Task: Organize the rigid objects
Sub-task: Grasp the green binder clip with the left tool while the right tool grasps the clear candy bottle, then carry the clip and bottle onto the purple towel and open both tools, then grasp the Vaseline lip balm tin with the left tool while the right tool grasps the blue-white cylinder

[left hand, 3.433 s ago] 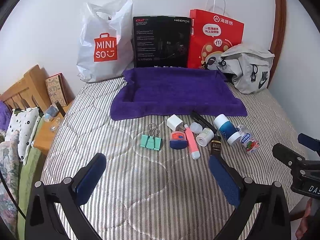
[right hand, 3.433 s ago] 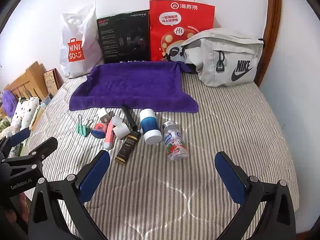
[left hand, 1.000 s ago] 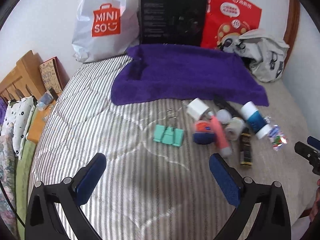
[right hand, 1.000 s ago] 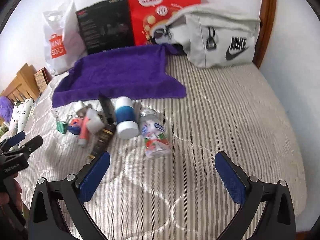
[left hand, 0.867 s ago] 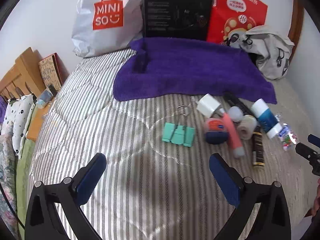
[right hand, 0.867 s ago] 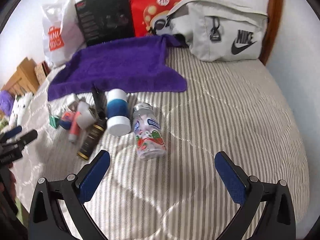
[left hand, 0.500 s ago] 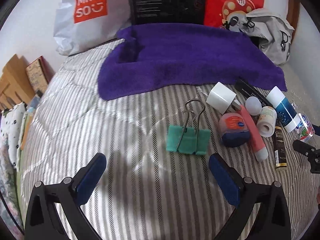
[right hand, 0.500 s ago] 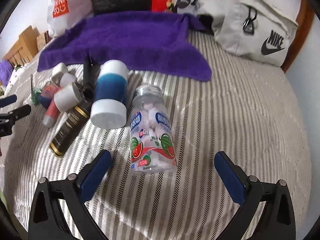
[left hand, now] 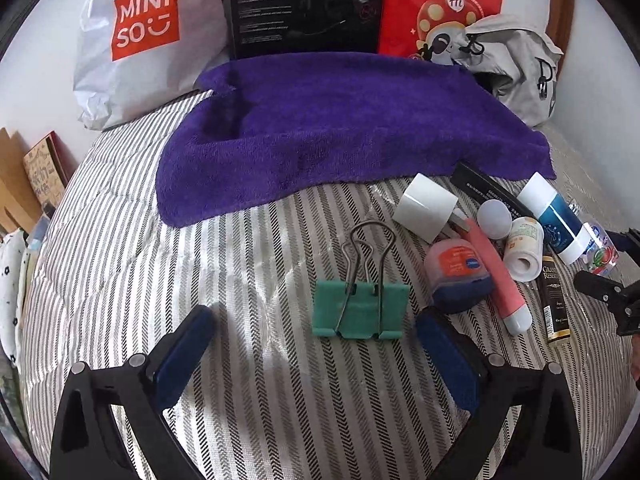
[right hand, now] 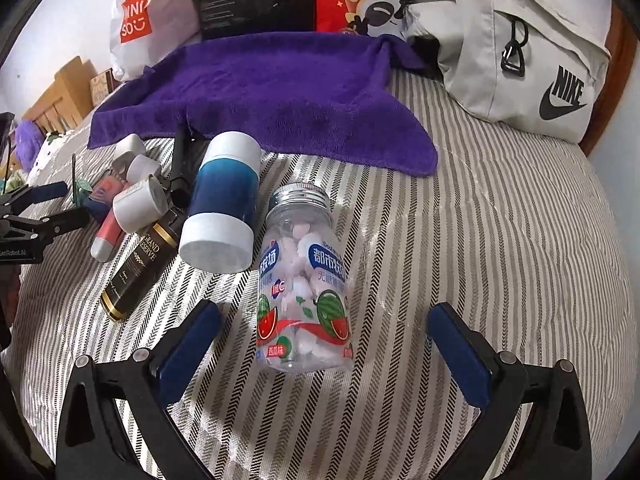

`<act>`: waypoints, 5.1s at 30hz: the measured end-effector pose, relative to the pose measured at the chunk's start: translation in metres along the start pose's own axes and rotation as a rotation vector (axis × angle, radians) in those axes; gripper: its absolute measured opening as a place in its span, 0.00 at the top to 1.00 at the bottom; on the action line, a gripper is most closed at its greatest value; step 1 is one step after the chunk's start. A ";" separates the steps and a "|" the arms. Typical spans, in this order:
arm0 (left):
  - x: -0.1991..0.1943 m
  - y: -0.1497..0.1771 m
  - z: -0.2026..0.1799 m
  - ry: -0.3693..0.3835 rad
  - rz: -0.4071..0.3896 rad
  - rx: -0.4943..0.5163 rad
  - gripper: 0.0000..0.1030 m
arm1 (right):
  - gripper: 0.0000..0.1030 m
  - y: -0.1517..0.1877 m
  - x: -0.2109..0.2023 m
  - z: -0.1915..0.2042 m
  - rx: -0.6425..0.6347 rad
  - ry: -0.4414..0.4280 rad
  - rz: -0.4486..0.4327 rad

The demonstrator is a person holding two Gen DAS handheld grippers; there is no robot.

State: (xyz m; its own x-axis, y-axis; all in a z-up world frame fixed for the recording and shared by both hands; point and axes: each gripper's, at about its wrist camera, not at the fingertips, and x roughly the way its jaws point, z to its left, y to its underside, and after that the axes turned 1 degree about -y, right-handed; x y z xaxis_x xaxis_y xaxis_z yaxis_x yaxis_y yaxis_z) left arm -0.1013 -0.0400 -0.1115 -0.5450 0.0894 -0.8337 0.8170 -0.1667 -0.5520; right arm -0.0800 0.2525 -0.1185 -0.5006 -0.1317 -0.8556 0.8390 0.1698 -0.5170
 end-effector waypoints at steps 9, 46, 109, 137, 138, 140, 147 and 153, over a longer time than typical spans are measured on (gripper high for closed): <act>-0.007 -0.004 -0.005 0.037 -0.025 0.035 0.51 | 0.18 -0.008 -0.001 -0.002 -0.065 -0.041 -0.032; -0.063 -0.067 0.017 0.051 -0.072 -0.049 0.62 | 0.60 -0.038 -0.045 -0.028 -0.003 -0.142 -0.053; 0.033 -0.165 -0.008 0.046 0.037 -0.077 0.00 | 0.10 -0.200 0.044 -0.026 -0.142 -0.075 -0.072; 0.020 -0.017 -0.021 -0.060 0.077 -0.034 0.01 | 0.00 -0.004 -0.038 -0.024 0.203 -0.159 -0.052; 0.019 -0.016 -0.020 -0.056 0.076 -0.039 0.01 | 0.00 -0.003 -0.037 -0.024 0.200 -0.159 -0.051; 0.018 -0.014 -0.021 -0.059 0.072 -0.038 0.02 | 0.00 -0.003 -0.036 -0.024 0.199 -0.168 -0.051; 0.012 -0.015 -0.030 0.007 0.002 0.016 0.38 | 0.00 -0.009 -0.023 -0.016 0.159 -0.156 -0.051; 0.009 -0.020 -0.034 0.030 -0.016 0.027 0.66 | 0.00 -0.019 -0.009 -0.005 0.113 -0.154 -0.053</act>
State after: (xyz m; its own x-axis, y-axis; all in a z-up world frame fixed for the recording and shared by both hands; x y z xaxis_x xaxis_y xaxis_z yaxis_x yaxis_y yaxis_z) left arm -0.1160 -0.0027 -0.1084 -0.5518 0.1219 -0.8251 0.8026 -0.1913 -0.5650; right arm -0.0925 0.2556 -0.1008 -0.5137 -0.2865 -0.8087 0.8352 0.0490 -0.5478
